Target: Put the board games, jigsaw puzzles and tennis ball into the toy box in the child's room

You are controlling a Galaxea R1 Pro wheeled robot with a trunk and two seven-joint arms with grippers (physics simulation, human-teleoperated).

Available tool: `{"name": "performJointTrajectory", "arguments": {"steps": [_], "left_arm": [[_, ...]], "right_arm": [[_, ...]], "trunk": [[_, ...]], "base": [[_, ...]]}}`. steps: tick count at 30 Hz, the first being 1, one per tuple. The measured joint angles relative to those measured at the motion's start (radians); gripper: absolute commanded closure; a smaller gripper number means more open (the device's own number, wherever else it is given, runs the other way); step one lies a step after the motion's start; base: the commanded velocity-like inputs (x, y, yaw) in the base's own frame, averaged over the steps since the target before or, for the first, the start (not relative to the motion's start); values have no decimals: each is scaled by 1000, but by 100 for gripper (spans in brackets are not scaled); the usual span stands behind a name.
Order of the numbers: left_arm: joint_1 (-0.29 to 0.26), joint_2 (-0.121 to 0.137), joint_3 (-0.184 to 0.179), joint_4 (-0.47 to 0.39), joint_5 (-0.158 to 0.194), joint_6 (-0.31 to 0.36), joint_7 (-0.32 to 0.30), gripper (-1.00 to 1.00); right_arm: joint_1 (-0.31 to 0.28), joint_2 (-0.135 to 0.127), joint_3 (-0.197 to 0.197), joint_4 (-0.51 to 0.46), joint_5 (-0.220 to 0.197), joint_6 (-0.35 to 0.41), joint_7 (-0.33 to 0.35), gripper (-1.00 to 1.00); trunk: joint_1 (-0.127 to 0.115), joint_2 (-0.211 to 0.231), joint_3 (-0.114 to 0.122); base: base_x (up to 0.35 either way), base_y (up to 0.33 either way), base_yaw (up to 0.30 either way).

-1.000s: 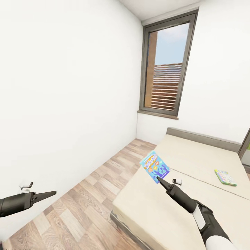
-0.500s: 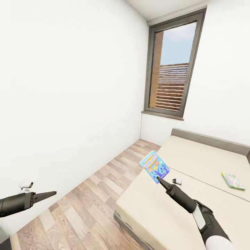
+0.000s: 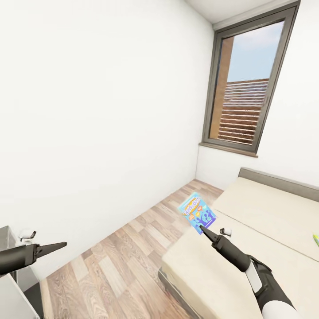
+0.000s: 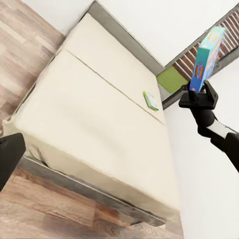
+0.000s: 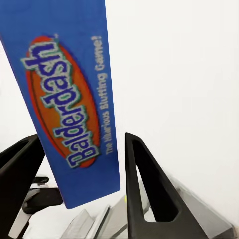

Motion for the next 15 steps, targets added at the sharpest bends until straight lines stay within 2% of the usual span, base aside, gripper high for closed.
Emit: {"name": "performJointTrajectory", "arguments": {"steps": [3, 4, 6, 15], "left_arm": [[1, 8, 42, 0, 0, 0, 0, -100], [1, 11, 67, 1, 0, 0, 0, -100], [1, 12, 81, 1, -1, 0, 0, -100], [1, 13, 94, 1, -2, 0, 0, -100]], "right_arm": [[0, 0, 0, 0, 0, 0, -1, 100], [0, 0, 0, 0, 0, 0, -2, 100], [0, 0, 0, 0, 1, 0, -3, 100], [0, 0, 0, 0, 1, 1, -55, 100]], "trunk": [[0, 0, 0], [0, 0, 0], [0, 0, 0], [0, 0, 0]], "base": [[0, 0, 281], [0, 0, 281], [0, 0, 281], [0, 0, 281]]}}
